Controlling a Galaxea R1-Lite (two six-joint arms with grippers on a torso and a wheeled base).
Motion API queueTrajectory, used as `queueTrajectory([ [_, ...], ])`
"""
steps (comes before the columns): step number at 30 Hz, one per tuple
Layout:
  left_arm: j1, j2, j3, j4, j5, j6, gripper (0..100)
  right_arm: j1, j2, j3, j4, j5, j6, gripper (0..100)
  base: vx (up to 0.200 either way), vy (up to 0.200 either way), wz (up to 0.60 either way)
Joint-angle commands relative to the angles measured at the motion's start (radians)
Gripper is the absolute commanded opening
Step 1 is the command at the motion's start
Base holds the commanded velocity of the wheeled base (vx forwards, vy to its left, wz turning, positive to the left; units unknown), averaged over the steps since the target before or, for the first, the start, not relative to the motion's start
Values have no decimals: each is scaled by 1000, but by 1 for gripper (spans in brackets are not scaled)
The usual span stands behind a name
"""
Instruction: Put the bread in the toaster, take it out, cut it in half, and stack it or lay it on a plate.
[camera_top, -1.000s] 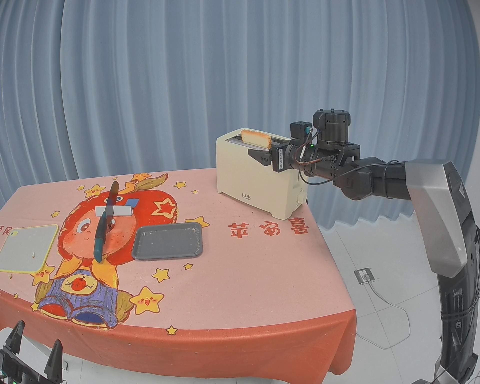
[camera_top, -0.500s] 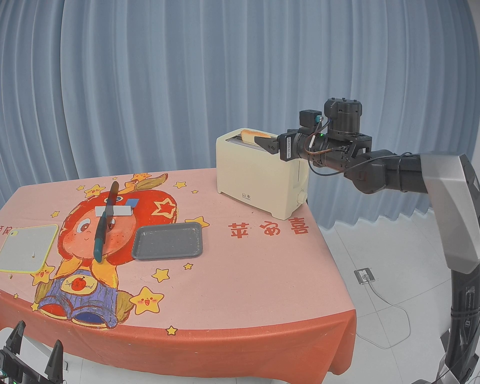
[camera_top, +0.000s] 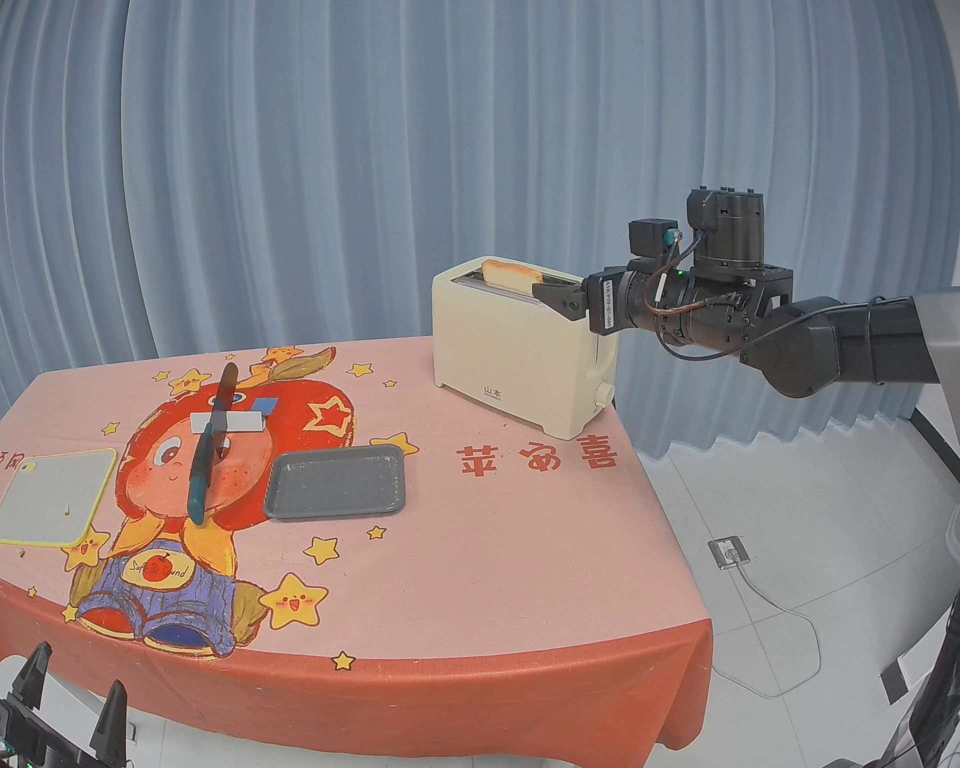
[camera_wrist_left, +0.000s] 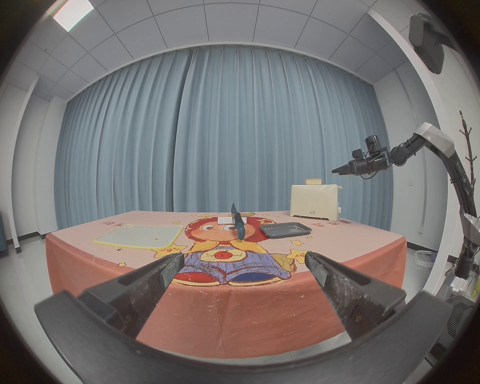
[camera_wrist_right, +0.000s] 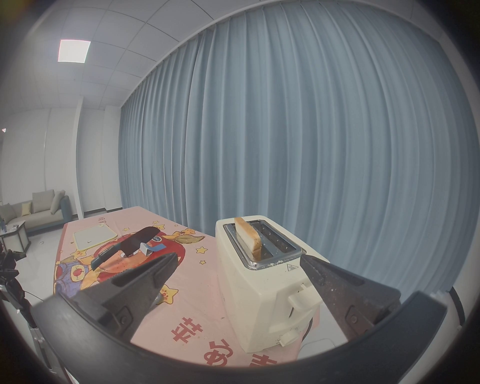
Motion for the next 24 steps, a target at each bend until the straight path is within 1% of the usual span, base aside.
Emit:
queueTrajectory([
  [1, 0, 1, 18, 1, 2, 0, 100, 5, -27, 13, 0, -3, -6, 100, 0, 0, 0],
  [3, 1, 1, 18, 1, 2, 10, 100, 5, -27, 17, 0, -3, -8, 100, 0, 0, 0],
  [4, 1, 2, 18, 1, 2, 10, 100, 5, -25, 17, 0, -3, -8, 100, 0, 0, 0],
  [9, 0, 2, 18, 1, 2, -2, 100, -1, -16, 13, -2, -3, -9, 100, 200, 0, 0],
  [13, 1, 2, 18, 1, 2, 1, 100, 0, 1, 5, -2, -3, -9, 100, 200, 0, 0],
  [18, 1, 2, 18, 1, 0, 0, 100, 5, 16, -4, -2, -4, -13, 100, 0, 0, 0],
  [24, 1, 1, 18, 1, 0, 6, 100, 0, 34, -23, -2, -4, -14, 100, 0, 0, 0],
])
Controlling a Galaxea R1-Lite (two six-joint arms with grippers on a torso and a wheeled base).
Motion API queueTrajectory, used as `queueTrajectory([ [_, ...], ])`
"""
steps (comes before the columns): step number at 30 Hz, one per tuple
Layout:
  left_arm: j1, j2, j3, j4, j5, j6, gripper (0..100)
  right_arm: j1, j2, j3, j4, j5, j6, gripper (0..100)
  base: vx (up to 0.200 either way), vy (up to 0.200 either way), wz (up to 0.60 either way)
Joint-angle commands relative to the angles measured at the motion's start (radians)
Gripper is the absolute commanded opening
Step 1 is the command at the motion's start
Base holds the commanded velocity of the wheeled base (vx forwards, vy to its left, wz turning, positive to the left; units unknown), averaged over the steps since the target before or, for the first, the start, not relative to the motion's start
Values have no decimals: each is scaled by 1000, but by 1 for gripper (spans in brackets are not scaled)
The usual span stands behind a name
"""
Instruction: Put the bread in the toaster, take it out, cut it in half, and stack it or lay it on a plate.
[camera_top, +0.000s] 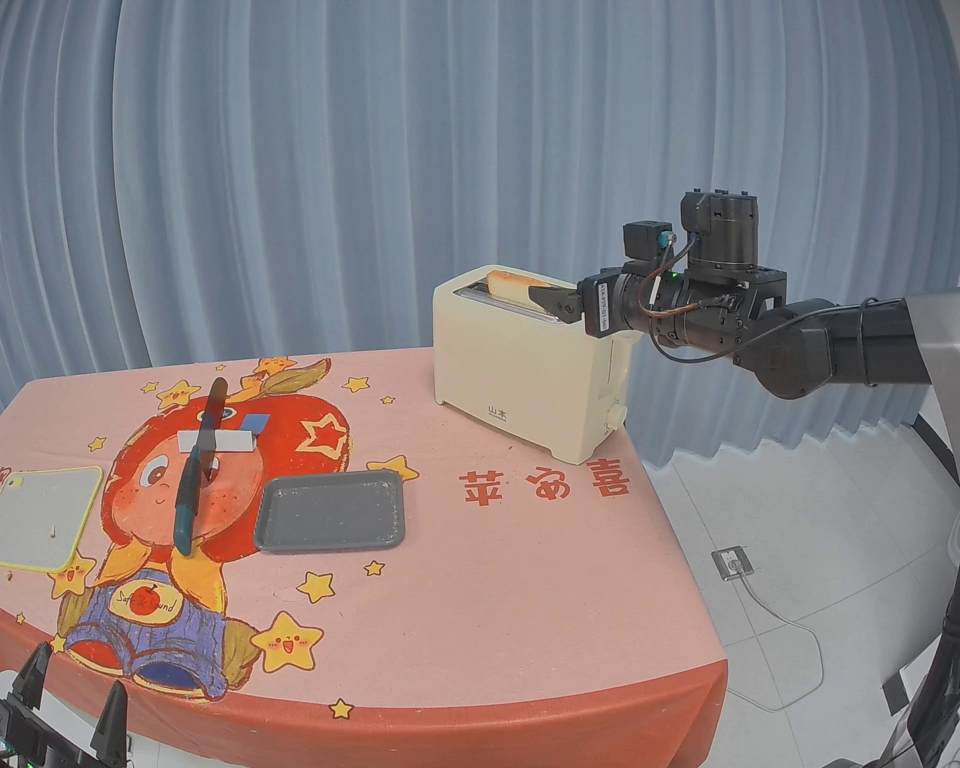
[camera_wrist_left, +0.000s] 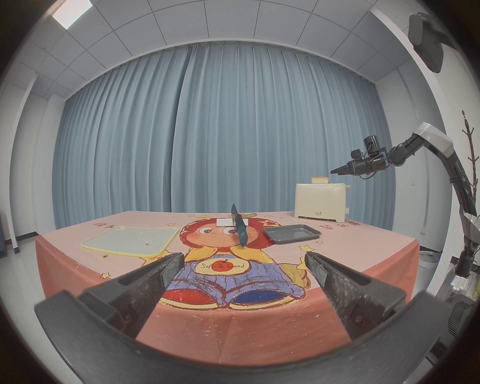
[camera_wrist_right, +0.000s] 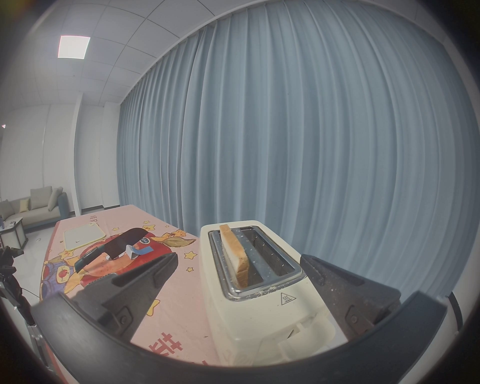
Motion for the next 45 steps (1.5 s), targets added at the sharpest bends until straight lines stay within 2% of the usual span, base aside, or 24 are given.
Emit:
queueTrajectory([
  [1, 0, 0, 18, 0, 1, 1, 100, -2, 17, -5, 0, 1, -1, 100, 0, 0, 0],
  [7, 0, 2, 18, 0, 1, -1, 100, -2, 24, -5, 0, 1, -7, 100, 0, 167, 0],
  [28, 0, 2, 18, 0, 2, -4, 100, -28, 68, -26, -43, 1, -14, 100, 0, 0, 0],
  [42, 0, 0, 18, 0, 2, -2, 100, -31, 128, -77, -45, 2, -14, 100, 0, 0, 0],
  [43, 0, 0, 18, 0, 2, -2, 100, -31, 129, -80, -45, 2, -14, 0, 0, 0, 0],
  [45, 0, 2, 18, 0, 2, -4, 100, -28, 129, -81, -45, 2, -14, 0, 0, 0, 0],
])
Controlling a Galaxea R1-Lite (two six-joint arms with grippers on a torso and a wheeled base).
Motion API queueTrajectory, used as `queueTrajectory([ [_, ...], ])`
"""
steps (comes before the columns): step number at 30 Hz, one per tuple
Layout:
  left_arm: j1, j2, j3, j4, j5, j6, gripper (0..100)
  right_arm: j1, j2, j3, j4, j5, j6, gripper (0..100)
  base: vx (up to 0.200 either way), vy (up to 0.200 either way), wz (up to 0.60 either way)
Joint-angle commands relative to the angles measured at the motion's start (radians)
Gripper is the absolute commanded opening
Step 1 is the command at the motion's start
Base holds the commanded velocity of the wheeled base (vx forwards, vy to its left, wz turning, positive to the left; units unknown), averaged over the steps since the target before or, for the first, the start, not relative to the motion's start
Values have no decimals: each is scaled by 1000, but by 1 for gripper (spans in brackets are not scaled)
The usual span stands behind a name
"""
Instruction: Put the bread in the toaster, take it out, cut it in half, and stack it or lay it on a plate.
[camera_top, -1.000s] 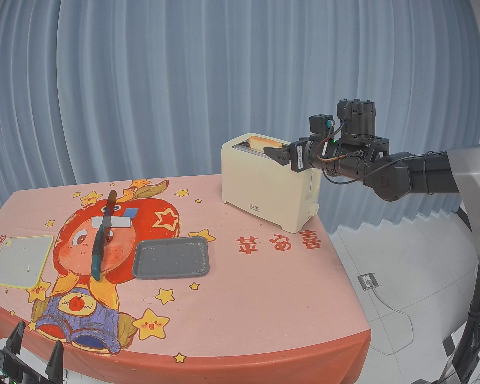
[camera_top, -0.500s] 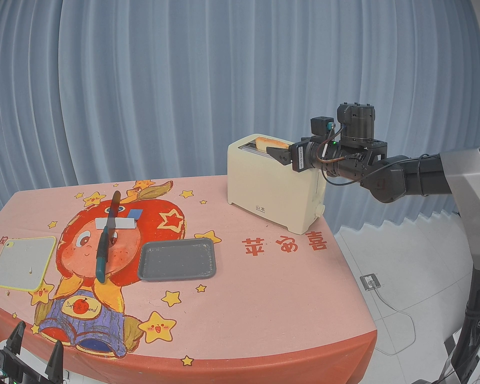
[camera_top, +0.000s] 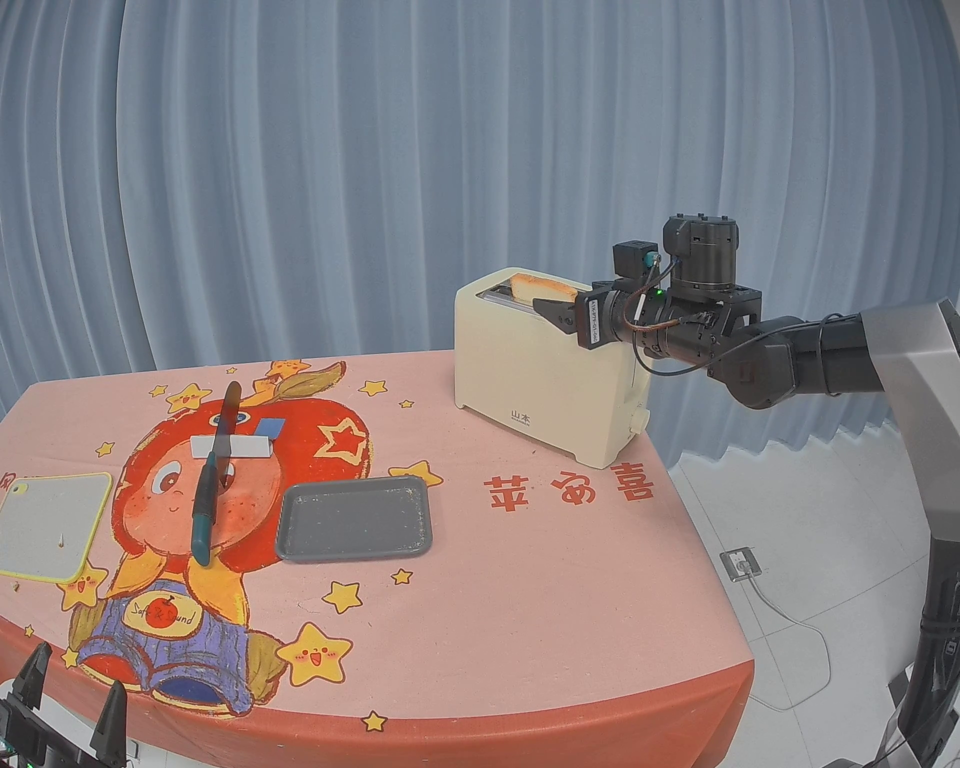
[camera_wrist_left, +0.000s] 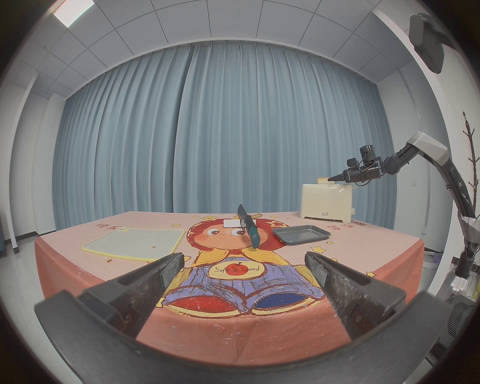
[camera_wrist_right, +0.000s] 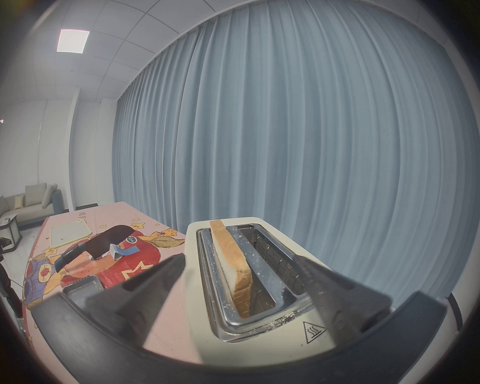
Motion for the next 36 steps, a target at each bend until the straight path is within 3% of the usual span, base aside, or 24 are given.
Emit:
queueTrajectory([
  [1, 0, 1, 18, 0, 0, -1, 100, 3, 16, -10, 0, 1, 0, 0, 0, 0, 0],
  [18, -1, 1, 18, 0, 2, -4, 100, 11, -30, 22, -46, 1, -6, 0, 0, 0, 0],
  [24, 0, 1, 18, 0, 2, -17, 100, 21, -117, 20, -45, -2, -2, 0, 0, 0, 0],
  [36, 0, 1, 18, 0, 0, -2, 100, 44, -289, 120, -126, -27, 10, 0, 0, 0, 0],
])
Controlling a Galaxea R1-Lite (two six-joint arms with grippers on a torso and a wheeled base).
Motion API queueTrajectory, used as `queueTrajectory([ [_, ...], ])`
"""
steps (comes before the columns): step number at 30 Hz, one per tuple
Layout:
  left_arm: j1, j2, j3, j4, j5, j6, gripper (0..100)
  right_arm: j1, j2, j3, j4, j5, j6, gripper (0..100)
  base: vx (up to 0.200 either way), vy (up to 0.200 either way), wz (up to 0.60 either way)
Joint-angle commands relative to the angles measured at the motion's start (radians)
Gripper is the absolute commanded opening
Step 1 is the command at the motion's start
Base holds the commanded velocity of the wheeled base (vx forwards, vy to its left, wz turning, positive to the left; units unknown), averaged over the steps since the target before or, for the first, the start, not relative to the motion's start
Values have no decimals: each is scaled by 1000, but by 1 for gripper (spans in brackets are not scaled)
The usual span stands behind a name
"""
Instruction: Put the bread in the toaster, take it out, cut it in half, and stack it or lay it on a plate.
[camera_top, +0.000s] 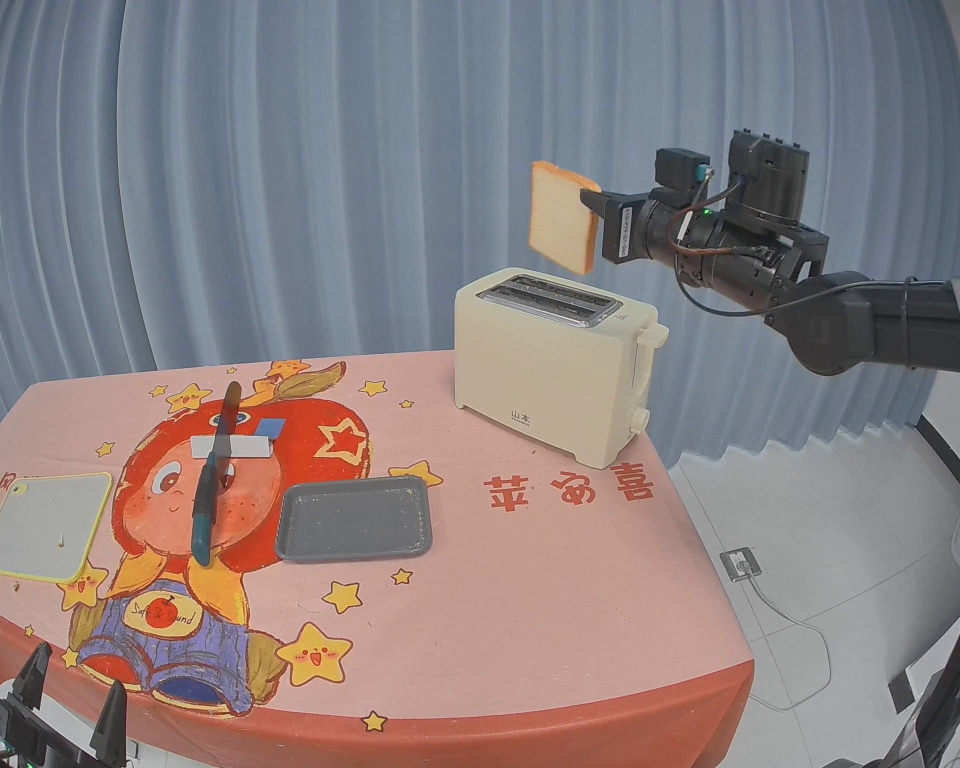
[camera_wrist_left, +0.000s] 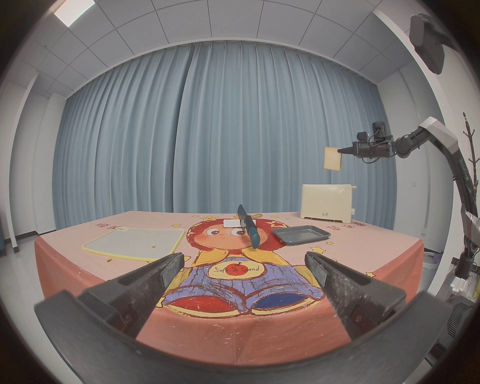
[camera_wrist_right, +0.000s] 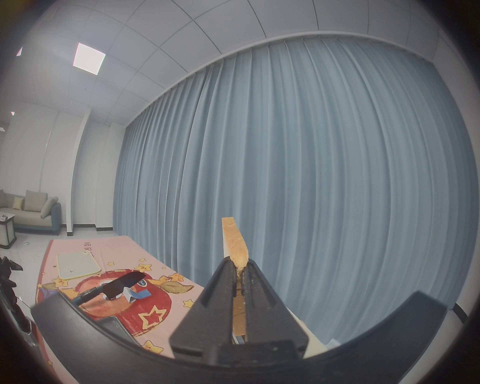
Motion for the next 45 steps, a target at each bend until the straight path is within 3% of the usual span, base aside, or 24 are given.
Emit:
queueTrajectory([
  [1, 0, 1, 18, 0, 0, 1, 100, 11, -116, 75, -16, -1, 5, 0, 0, 0, 0],
  [6, 0, 1, 18, 0, -1, 0, 100, 35, -220, 199, -16, -1, 11, 0, 0, 0, 0],
  [13, 0, 1, 18, 0, 0, 1, 100, 72, -417, 429, -6, -41, 16, 0, 0, 0, 0],
  [16, 0, 1, 18, 0, 0, 0, 100, 72, -469, 501, -9, -33, 20, 0, 0, 0, 0],
  [23, 0, 1, 18, 0, -1, 1, 100, 81, -602, 750, -41, -15, 62, 0, 0, 0, 0],
  [28, 0, 1, 18, 0, -1, 0, 100, 81, -684, 895, -45, 2, 134, 0, 0, 0, 0],
  [33, 0, 1, 18, 0, -1, 1, 100, 83, -780, 1000, -44, 2, 152, 0, 0, 0, 0],
  [38, 0, 1, 18, 0, -3, 1, 100, 130, -838, 1103, -45, 2, 154, 0, -40, 0, 0],
  [45, 0, 1, 18, 0, -1, 0, 100, 144, -924, 1142, -56, 2, 148, 0, -200, 0, 0],
])
